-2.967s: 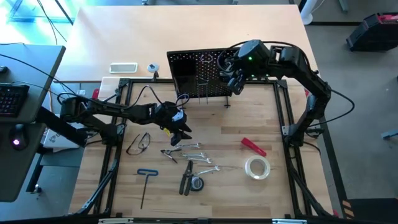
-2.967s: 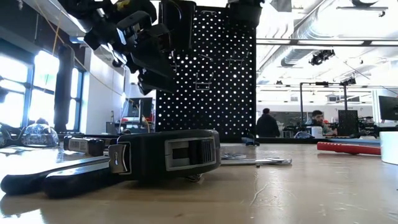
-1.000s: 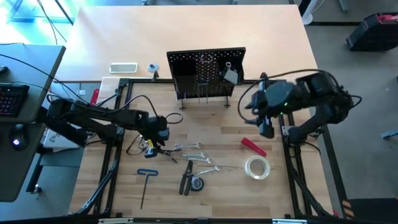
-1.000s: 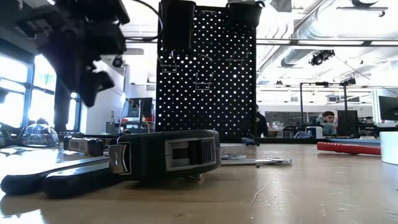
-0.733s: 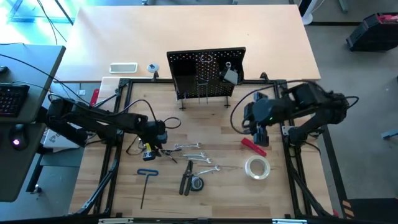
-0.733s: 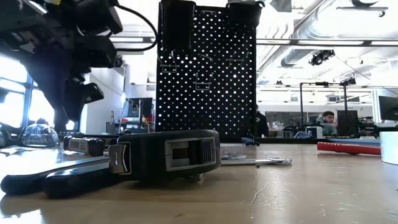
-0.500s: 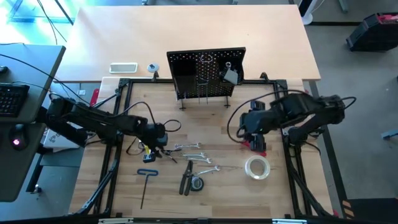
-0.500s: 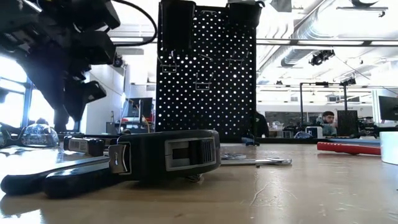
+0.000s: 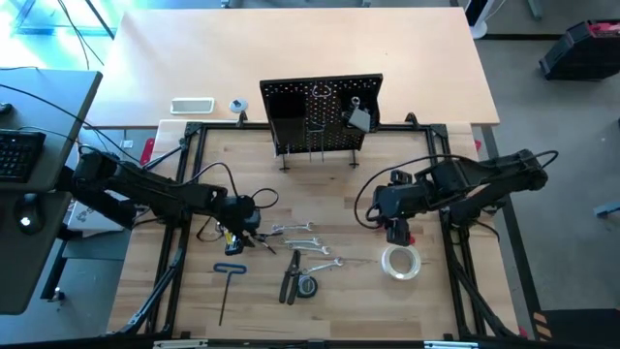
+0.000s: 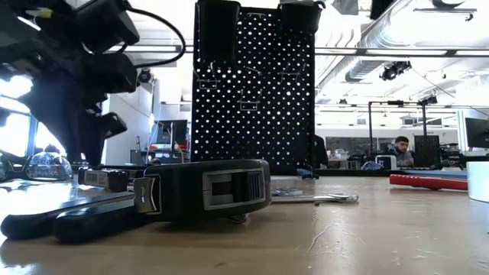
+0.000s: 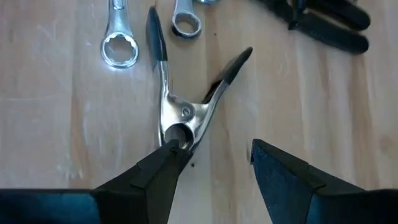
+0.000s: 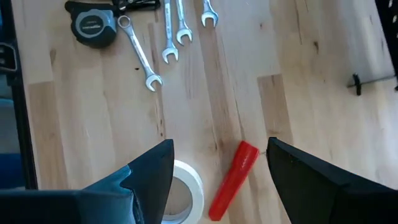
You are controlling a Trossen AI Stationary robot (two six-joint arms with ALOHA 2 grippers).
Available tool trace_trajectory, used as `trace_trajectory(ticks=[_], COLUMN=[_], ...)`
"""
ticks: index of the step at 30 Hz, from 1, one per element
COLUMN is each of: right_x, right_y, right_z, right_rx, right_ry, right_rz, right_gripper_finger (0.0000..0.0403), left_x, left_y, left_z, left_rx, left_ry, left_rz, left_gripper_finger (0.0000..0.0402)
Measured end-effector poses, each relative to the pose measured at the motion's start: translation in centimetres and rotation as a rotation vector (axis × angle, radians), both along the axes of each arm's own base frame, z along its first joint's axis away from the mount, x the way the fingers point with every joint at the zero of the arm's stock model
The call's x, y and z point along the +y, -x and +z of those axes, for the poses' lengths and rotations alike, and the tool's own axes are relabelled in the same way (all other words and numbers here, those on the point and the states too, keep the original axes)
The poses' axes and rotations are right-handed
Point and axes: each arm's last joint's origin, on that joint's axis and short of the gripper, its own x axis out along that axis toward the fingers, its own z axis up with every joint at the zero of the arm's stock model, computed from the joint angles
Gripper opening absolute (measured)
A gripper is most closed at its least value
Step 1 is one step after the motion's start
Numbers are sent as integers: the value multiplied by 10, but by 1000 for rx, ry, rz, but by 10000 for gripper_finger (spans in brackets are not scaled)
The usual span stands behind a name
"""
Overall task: Hang tools onto peg board
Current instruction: Hang the black spring clamp on the pegboard
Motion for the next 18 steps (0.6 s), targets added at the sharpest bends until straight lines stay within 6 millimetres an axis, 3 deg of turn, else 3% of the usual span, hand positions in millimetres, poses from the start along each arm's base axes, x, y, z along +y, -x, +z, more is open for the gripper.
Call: trace_trajectory(ticks=[10, 18], right_x=[-6, -6], right_y=[20, 19], right_z=[-19, -23], right_rx=[-53, -69], right_ry=[-48, -44], right_rz=[-85, -79], right_gripper_finger=[250, 250], left_x=[-1, 0], left_y=[-2, -2], left_z=[0, -1], left_rx=[-53, -65], left_ry=[-45, -129], left_rz=[-11, -29], left_gripper_finger=[193, 193])
